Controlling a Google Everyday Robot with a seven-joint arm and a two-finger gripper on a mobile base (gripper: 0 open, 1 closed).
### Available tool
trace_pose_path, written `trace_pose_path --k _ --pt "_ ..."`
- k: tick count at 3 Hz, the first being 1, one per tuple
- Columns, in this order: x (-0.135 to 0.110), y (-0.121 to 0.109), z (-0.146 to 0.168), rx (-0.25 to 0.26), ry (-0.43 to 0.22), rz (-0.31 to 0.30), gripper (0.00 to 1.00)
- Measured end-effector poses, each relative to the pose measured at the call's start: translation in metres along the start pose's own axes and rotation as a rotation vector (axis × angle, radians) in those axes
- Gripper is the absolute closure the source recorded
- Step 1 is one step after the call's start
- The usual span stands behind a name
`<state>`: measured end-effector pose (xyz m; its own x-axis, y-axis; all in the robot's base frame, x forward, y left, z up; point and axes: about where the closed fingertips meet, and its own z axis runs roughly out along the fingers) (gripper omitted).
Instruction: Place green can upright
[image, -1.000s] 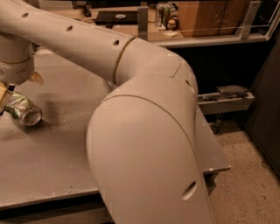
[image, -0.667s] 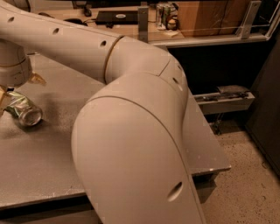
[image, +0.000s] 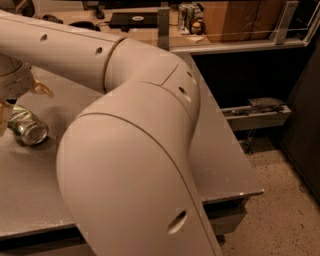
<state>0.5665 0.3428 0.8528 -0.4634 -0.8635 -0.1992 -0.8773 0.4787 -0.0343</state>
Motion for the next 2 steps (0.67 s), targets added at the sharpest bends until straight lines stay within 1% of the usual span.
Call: trace_pose_path --k 1,2 --pt "-0.0086 -0.0033 0.0059 0.039 0.015 0.039 0.4" --pt "-0.0161 -0.0074 0.0062 0.069 0.014 0.058 0.63"
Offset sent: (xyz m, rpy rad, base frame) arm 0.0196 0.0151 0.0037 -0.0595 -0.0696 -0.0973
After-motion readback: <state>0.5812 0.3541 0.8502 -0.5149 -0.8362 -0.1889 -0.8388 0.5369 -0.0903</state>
